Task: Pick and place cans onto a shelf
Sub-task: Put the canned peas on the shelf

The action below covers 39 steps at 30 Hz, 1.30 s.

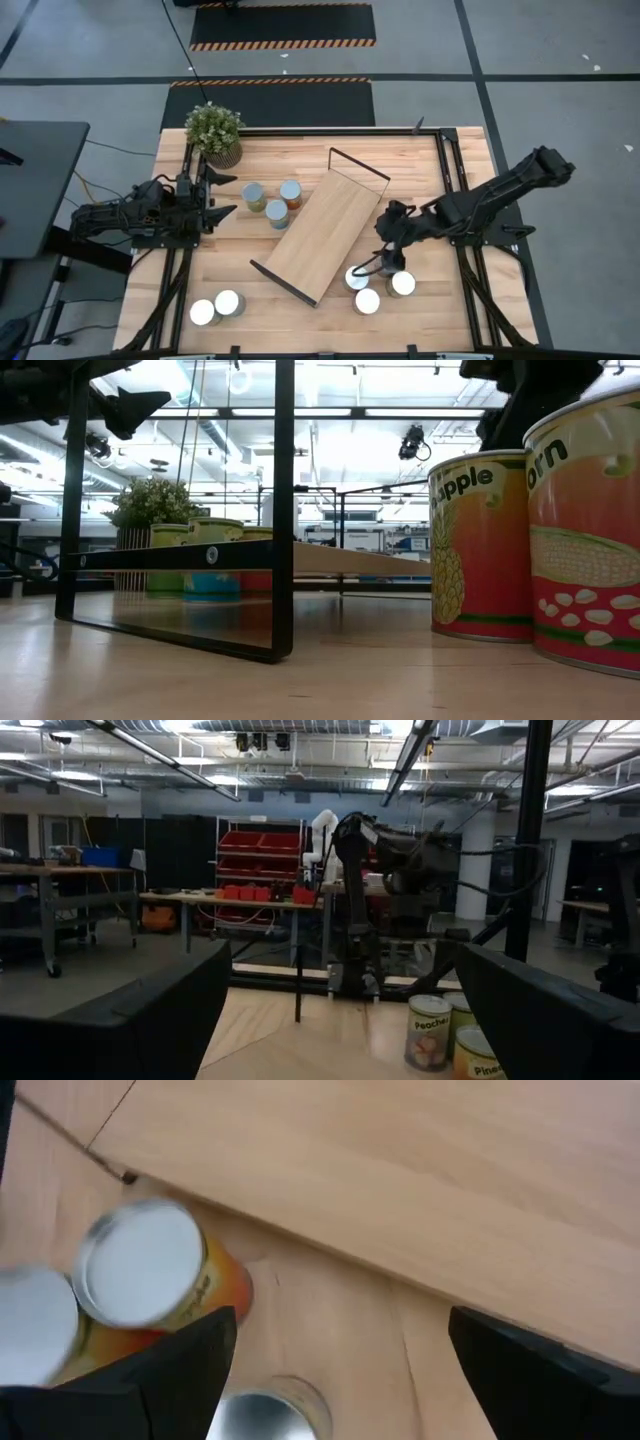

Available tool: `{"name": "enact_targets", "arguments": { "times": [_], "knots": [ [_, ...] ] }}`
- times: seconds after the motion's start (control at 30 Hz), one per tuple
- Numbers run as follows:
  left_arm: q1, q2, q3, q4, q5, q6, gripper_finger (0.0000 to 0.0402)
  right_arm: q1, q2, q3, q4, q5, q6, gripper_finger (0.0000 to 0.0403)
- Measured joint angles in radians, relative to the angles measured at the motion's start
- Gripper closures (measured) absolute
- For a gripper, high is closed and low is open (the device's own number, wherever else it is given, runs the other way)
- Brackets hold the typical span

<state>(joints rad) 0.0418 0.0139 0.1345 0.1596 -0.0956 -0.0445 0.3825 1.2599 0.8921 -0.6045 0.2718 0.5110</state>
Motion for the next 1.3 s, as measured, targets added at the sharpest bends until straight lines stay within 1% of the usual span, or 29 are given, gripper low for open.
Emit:
{"name": "enact_targets", "arguments": {
  "times": [0.07,0.2,0.3,0.37,0.43,0.5,0.6,0.67,0.8,0.87,1.07,1.13,1.3],
  "knots": [
    [0.000,0.000,0.000,-0.003,0.000,-0.015,0.0010,0.029,0.036,0.046,-0.071,0.024,0.056,0.0030],
    [0.000,0.000,0.000,-0.013,0.007,-0.023,0.0010,0.081,0.089,0.145,-0.247,0.031,0.200,0.0030],
    [0.000,0.000,0.000,-0.004,0.007,-0.023,0.0010,0.130,0.099,0.211,-0.372,0.038,0.337,0.0030],
    [0.000,-0.001,0.000,-0.003,0.012,-0.022,0.0010,0.168,0.095,0.236,-0.419,0.037,0.423,0.0030],
    [0.000,-0.001,0.000,-0.003,0.028,-0.022,0.0010,0.209,0.085,0.240,-0.469,0.006,0.513,0.0030],
    [0.000,-0.001,0.000,-0.005,0.049,-0.022,0.0010,0.251,0.087,0.240,-0.522,-0.046,0.609,0.0030],
    [0.000,-0.001,0.000,-0.002,0.069,-0.021,0.0010,0.318,0.110,0.239,-0.613,-0.124,0.754,0.0030],
    [0.000,-0.001,0.000,-0.002,0.076,-0.011,0.0010,0.360,0.131,0.239,-0.642,-0.172,0.839,0.0030],
    [0.000,-0.001,0.000,-0.002,0.079,0.004,0.0010,0.423,0.192,0.239,-0.638,-0.272,0.965,0.0030],
    [0.000,-0.001,0.000,-0.003,0.095,0.005,0.0010,0.447,0.238,0.239,-0.606,-0.289,1.012,0.0030],
    [0.000,-0.001,0.000,-0.014,0.144,0.006,0.0010,0.468,0.390,0.238,-0.422,-0.285,1.036,0.0030],
    [0.000,-0.001,0.000,-0.016,0.145,0.006,0.0010,0.466,0.425,0.238,-0.374,-0.258,1.039,0.0030],
    [0.000,-0.001,0.000,-0.015,0.145,0.018,0.0010,0.448,0.464,0.237,-0.366,-0.218,1.059,0.0030]
  ]
}}
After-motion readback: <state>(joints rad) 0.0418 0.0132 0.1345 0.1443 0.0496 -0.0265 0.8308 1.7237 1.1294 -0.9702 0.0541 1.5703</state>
